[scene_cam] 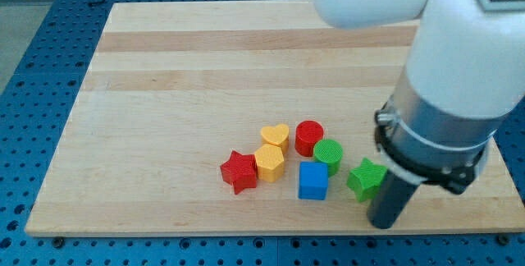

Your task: Move your arm towards red star

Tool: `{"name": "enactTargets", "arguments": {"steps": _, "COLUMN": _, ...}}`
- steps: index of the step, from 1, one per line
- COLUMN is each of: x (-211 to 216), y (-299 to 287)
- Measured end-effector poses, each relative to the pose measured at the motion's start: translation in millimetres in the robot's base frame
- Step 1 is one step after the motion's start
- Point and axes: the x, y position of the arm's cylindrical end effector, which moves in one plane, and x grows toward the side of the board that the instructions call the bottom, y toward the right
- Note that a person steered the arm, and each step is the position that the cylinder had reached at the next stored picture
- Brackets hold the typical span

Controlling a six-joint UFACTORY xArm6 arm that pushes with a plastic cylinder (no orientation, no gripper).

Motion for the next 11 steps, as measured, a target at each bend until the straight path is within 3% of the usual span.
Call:
{"name": "enactTargets", "arguments": {"steps": 1, "x": 2.1, "y": -51.8}}
{"name": "enactTargets", "arguments": {"steps": 2, "x": -5.3, "y": -142.8}}
{"name": "enactTargets", "arguments": {"steps": 3, "x": -28.7, "y": -213.6}}
{"name": "enactTargets", "arguments": {"steps": 4, "x": -67.8, "y": -247.5}}
{"name": "enactTargets", "arguments": {"steps": 5, "x": -101.1, "y": -239.5}}
{"name": "enactTargets", "arguments": {"steps": 6, "x": -101.5, "y": -218.4}}
{"name": "enactTargets", "arguments": {"steps": 9, "x": -60.4, "y": -224.6}}
{"name": "enactTargets", "arguments": {"steps": 11, "x": -61.8, "y": -158.1}}
